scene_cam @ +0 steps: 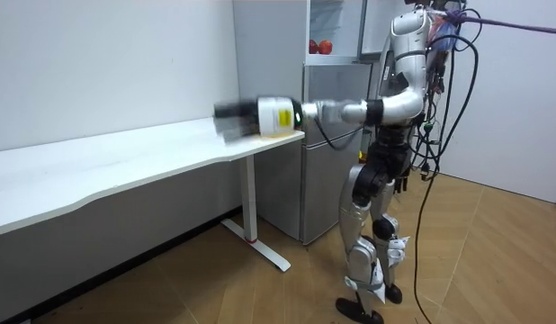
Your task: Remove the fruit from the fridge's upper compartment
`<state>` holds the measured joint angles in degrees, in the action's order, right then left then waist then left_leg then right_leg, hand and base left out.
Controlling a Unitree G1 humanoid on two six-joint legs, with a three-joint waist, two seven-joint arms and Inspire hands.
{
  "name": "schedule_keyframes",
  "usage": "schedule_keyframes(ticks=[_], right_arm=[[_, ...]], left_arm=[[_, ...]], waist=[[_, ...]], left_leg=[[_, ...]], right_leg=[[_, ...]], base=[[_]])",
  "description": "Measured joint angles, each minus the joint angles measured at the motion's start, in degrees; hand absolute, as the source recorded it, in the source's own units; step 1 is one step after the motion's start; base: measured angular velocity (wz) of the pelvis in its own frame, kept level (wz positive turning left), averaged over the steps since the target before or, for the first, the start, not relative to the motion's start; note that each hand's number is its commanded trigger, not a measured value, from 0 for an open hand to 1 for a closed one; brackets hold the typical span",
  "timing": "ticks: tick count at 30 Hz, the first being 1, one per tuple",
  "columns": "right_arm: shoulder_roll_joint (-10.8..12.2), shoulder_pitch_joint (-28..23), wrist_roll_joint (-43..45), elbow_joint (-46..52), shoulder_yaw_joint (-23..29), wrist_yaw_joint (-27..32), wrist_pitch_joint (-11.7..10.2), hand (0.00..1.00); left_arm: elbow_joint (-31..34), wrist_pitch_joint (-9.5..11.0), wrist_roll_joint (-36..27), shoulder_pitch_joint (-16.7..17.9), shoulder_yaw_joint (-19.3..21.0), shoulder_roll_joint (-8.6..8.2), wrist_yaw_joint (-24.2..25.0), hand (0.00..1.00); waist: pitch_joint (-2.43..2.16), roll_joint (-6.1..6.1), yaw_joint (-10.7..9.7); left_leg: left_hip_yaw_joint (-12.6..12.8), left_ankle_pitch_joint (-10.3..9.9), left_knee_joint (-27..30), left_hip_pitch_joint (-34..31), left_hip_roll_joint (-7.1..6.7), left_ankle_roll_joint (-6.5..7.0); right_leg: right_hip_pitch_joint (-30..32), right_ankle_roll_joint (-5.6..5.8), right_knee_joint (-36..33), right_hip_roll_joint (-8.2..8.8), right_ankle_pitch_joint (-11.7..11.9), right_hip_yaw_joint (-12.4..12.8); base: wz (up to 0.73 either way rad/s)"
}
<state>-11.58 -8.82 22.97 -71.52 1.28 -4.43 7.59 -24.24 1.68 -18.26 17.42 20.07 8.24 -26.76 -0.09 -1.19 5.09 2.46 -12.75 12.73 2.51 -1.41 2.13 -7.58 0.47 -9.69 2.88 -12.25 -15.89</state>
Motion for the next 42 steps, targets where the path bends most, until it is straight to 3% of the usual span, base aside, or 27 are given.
schedule_keyframes(ticks=[4, 7, 12, 17, 21, 28, 33, 38, 42], right_arm=[[0.08, 1.21, 0.88, 0.28, 0.09, -0.79, 0.06, 0.00], [0.07, 1.26, 0.84, 0.32, -0.07, -1.37, 0.06, 0.00], [0.16, 1.09, 1.99, 0.28, -0.05, -2.35, 0.23, 0.00], [0.22, 0.88, 2.39, 0.05, -1.22, -2.53, 1.73, 0.00], [0.39, 0.90, 2.34, 0.41, -1.87, -1.92, 1.85, 0.00], [2.08, 0.74, 2.01, 1.22, -2.32, 0.63, 2.61, 0.00], [2.48, 0.62, 0.14, 2.91, -2.31, 2.57, 2.48, 0.00], [2.46, 1.21, -1.42, 4.67, -0.51, 6.03, 0.88, 0.00], [2.31, 2.19, -8.81, 9.69, 2.18, 10.23, -3.14, 0.00]], left_arm=[[-15.94, -0.57, 0.77, -0.48, -2.70, -0.68, 3.32, 0.00], [-24.12, -1.49, 4.45, -0.14, -5.13, -0.69, 7.28, 0.00], [-32.38, -3.55, 12.83, -0.42, -6.27, -1.25, 10.65, 0.00], [-33.94, -4.50, 25.11, -1.67, -13.41, -1.10, 15.95, 0.00], [-33.96, -6.11, 28.15, -3.53, -18.57, -1.07, 19.34, 0.00], [-33.88, -7.69, 33.66, -5.13, -19.25, -0.08, 22.95, 0.00], [-33.92, -8.71, 34.12, -4.98, -19.23, 0.00, 23.71, 0.00], [-33.93, -8.60, 35.19, -4.89, -19.36, -0.05, 24.26, 0.00], [-33.93, -7.44, 36.76, -5.15, -19.41, -0.04, 24.94, 0.00]], waist=[[-0.02, 0.87, -0.26], [0.35, 1.52, 0.05], [0.42, 1.72, -0.34], [0.40, 1.93, -2.14], [0.38, 1.94, -3.51], [-0.11, 2.82, -6.37], [-0.07, 2.58, -6.24], [0.12, 1.90, -6.35], [0.27, 1.07, -6.39]], left_leg=[[-0.72, -0.13, -0.13, 0.20, -0.15, 0.16], [-0.67, -0.12, -0.32, 0.71, -0.17, 0.17], [-0.65, -0.17, -0.38, 1.20, -0.20, 0.19], [-0.61, -0.11, 0.02, 1.13, -0.19, 0.17], [0.84, -0.08, -0.02, 1.12, 0.13, 0.18], [2.37, -0.08, -0.57, 1.13, 0.41, 0.16], [3.61, -0.08, -1.46, 2.13, 0.63, 0.14], [3.82, -0.10, -1.51, 2.01, 0.70, 0.12], [4.39, -0.09, -1.46, 1.88, 0.78, 0.14]], right_leg=[[-0.96, 0.15, -0.05, 0.05, -0.09, -0.25], [-1.21, 0.16, -0.05, 0.12, -0.08, -0.34], [-1.39, 0.16, 0.04, 0.12, -0.08, 0.13], [-1.59, 0.12, -0.11, 0.12, -0.06, 0.25], [-0.92, 0.05, -0.12, -0.06, -0.03, 1.91], [-0.16, -0.03, -0.21, -0.28, 0.02, 3.29], [-0.56, -0.04, -0.31, -0.45, 0.04, 4.20], [-0.31, -0.11, -0.34, -0.52, 0.13, 4.63], [0.41, -0.14, -0.44, -0.49, 0.35, 4.61]], base=[[0.09], [0.02], [-0.02], [0.00], [-0.15], [-0.12], [-0.09], [-0.05], [-0.06]])
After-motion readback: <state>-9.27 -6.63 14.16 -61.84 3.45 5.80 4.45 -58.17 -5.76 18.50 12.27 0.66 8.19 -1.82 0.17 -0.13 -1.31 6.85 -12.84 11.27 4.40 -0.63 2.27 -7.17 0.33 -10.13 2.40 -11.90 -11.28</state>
